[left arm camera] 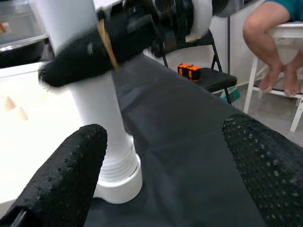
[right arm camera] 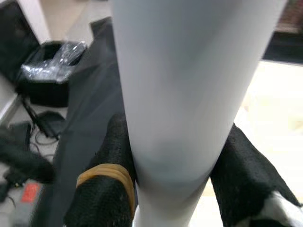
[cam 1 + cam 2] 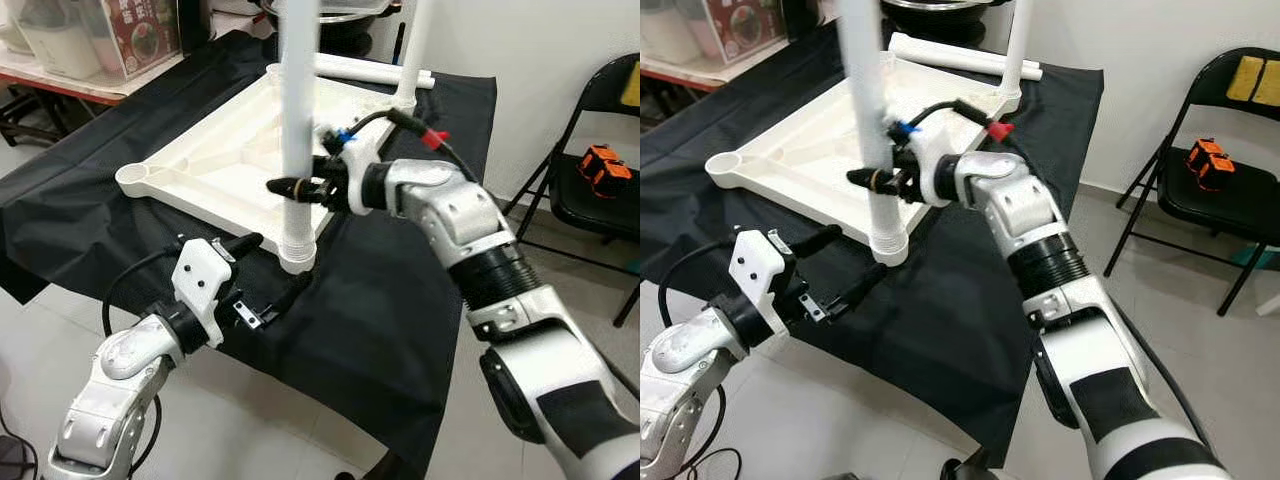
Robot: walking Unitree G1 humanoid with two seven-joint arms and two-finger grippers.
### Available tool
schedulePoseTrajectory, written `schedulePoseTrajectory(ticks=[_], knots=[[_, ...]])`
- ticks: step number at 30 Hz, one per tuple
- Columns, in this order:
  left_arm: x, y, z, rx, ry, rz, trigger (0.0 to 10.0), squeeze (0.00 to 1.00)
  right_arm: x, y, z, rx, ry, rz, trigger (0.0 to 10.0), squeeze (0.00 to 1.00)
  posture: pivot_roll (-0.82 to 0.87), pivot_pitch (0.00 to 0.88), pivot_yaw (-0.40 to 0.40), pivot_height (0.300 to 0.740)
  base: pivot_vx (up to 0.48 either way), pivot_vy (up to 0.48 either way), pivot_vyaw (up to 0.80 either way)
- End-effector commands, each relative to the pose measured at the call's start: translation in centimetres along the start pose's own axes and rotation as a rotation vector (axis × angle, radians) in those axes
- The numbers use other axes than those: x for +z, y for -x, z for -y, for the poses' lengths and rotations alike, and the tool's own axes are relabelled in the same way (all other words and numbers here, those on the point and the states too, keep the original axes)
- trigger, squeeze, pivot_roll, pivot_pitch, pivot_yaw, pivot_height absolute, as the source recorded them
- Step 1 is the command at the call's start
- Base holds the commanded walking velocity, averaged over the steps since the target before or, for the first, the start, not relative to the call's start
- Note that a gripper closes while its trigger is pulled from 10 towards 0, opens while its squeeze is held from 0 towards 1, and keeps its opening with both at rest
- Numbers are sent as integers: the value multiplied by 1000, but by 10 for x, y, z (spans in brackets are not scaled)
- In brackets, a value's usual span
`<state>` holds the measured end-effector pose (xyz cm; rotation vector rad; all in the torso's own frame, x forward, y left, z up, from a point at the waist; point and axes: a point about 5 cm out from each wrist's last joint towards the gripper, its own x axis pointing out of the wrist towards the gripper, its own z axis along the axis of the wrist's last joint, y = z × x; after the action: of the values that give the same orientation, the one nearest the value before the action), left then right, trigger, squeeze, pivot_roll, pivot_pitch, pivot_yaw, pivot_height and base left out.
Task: Building children table
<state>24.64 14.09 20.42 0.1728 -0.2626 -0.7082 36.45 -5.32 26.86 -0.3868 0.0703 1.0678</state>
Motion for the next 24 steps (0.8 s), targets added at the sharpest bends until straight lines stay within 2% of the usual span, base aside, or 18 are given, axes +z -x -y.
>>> schedulePoseTrajectory(ticks=[1,4,8,9,10,12,13,15,16,20,24], knots=[[-1,-1,3,-10,-5,-14,10000,0,-38,-7,-13,74,-61,-147,0,0,-17,189,-73,740,0,0,0],[-1,-2,4,-14,-5,-14,10000,0,-40,-10,-19,104,-55,-153,0,0,-17,189,-76,740,0,0,0],[-1,-3,6,-17,-6,-16,10000,0,-48,-13,-17,31,-124,-170,0,0,-17,189,-77,740,0,0,0],[-1,-3,6,-18,-6,-17,10000,0,-50,-13,-16,7,-138,-175,0,0,-17,189,-77,740,0,0,0],[-1,-3,7,-18,-7,-17,10000,0,-53,-13,-13,-86,-186,-177,0,0,-18,190,-80,740,0,0,0],[-1,-3,7,-18,-7,-18,10000,0,-57,-12,-10,-189,-241,-183,0,0,-18,190,-80,740,0,0,0],[-1,-3,7,-16,-9,-19,10000,0,-62,-11,-10,-269,-274,-194,0,0,-16,190,-78,740,0,0,0],[-1,-3,6,-15,-11,-21,10000,0,-66,-11,-11,-346,-301,-208,0,0,-16,190,-78,740,0,0,0],[-1,-3,6,-16,-13,-20,10000,0,-70,-12,-17,-378,-320,-220,0,0,-14,189,-76,740,0,0,0],[0,-4,6,-16,-11,-14,10000,0,-78,-18,-31,-435,-378,-255,0,0,-16,185,-73,740,0,0,0],[0,-5,7,-17,-11,-13,10000,0,-81,-19,-33,-457,-370,-283,0,0,-16,182,-78,740,0,0,0]])
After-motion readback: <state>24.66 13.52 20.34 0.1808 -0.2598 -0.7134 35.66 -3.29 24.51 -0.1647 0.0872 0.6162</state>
